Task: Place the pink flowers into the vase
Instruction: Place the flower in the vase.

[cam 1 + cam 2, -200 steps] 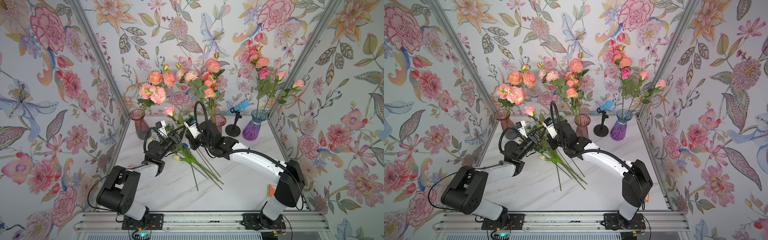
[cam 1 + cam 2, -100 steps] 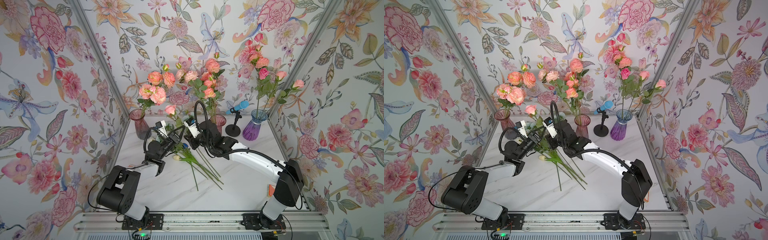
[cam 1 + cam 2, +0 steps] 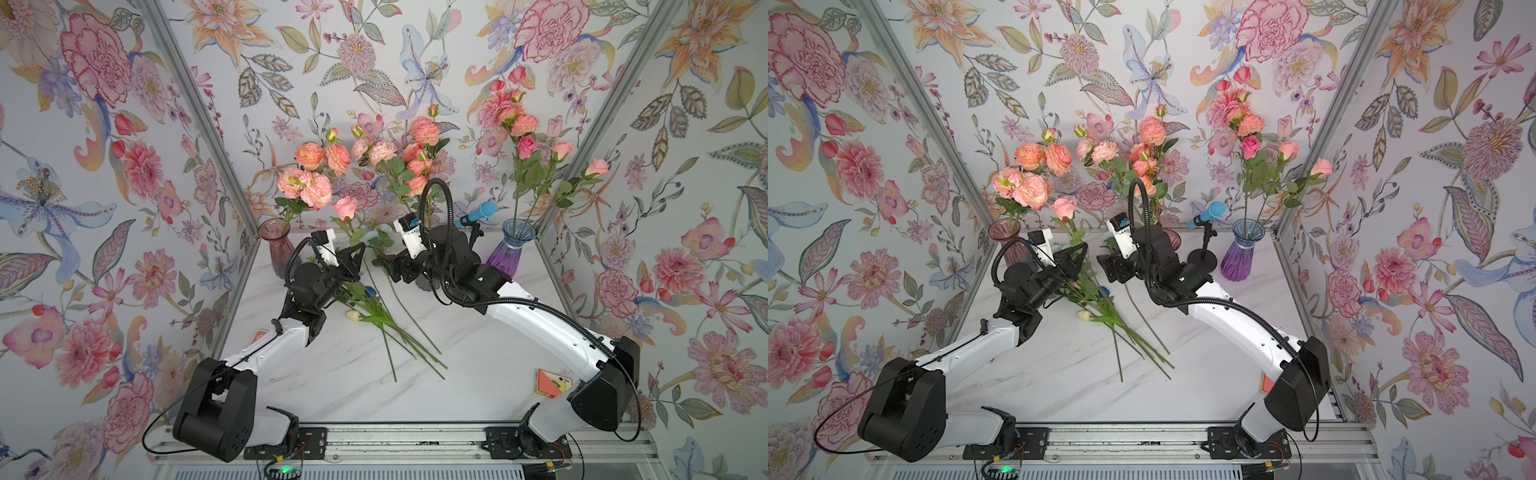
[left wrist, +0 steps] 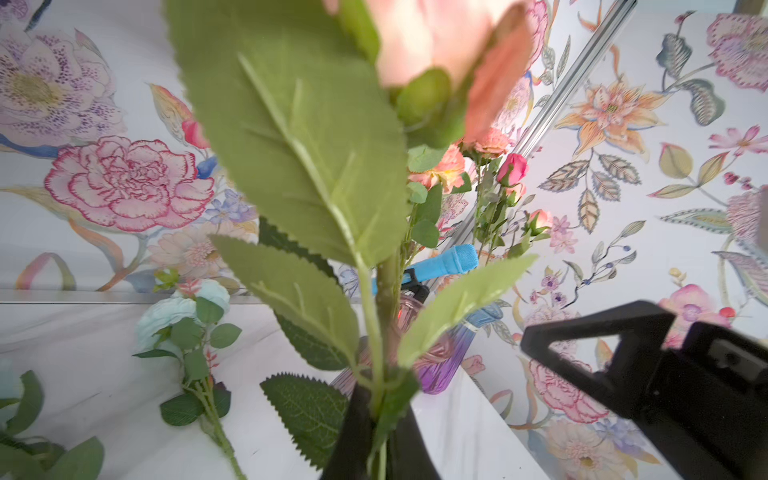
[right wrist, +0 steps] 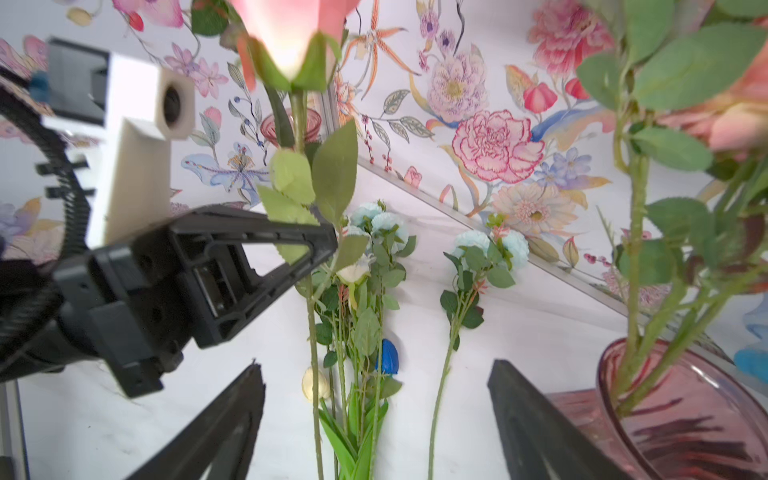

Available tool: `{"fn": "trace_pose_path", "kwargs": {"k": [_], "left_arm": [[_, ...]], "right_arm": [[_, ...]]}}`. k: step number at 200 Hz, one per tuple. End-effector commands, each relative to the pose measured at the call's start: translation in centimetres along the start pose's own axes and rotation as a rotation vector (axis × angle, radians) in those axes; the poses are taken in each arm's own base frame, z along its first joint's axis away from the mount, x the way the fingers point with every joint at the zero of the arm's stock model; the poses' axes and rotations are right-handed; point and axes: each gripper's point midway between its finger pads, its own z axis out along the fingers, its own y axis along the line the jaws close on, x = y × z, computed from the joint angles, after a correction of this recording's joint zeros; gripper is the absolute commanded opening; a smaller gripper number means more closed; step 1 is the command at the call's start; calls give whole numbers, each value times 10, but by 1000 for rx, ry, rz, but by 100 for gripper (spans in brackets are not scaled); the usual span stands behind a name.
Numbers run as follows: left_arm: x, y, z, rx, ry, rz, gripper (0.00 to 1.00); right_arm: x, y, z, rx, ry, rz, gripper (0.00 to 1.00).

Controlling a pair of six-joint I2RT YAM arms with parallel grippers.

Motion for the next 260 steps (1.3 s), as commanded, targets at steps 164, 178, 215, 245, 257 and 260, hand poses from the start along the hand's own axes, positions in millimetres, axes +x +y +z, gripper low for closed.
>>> {"fn": "trace_pose_path", "kwargs": {"k": [164, 178, 215, 245, 257, 260], "left_arm": [[-5, -36, -3, 16, 21, 168, 0], [-7, -39, -4, 21, 18, 171, 0], [-7, -40, -8, 12, 27, 187, 0], [-7, -32, -12, -44, 52, 235, 27], [-6, -26, -16, -90, 74, 257, 52], [-6, -23, -18, -104, 80, 263, 59]], "right_arm": [[-35, 31, 64, -176, -25, 111, 44], [-36, 29, 68, -169, -26, 110, 39], [-42, 26, 74, -161, -39, 112, 16], [-62, 9, 70, -108, -98, 137, 0], [-75, 1, 64, -91, -158, 148, 0], [-80, -1, 61, -87, -180, 149, 0]]}}
